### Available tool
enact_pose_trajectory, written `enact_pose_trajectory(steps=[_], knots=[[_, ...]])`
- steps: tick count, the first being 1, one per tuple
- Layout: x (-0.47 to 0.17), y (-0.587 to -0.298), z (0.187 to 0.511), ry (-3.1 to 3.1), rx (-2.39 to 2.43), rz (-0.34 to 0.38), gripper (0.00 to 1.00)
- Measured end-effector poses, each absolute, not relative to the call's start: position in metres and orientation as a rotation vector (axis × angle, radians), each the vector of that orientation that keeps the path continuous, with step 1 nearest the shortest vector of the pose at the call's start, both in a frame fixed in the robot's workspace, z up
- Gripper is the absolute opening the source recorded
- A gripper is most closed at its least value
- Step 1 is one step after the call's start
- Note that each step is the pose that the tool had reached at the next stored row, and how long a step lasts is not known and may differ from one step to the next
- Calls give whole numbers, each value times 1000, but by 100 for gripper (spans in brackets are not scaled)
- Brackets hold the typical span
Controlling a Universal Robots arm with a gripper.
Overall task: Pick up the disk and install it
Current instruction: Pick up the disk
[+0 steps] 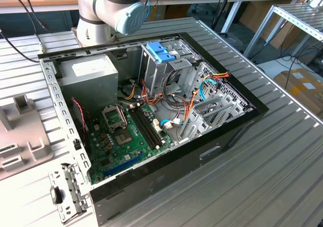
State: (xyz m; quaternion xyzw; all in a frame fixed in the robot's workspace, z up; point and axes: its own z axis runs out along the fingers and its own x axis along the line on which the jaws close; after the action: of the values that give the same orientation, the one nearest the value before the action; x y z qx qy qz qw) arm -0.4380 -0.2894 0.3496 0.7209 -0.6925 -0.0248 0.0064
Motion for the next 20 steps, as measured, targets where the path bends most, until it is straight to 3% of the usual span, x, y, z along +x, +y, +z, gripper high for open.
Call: enact_pose_trajectory(steps=[20], knots=[[-438, -289, 360, -2168, 2257, -80, 37]])
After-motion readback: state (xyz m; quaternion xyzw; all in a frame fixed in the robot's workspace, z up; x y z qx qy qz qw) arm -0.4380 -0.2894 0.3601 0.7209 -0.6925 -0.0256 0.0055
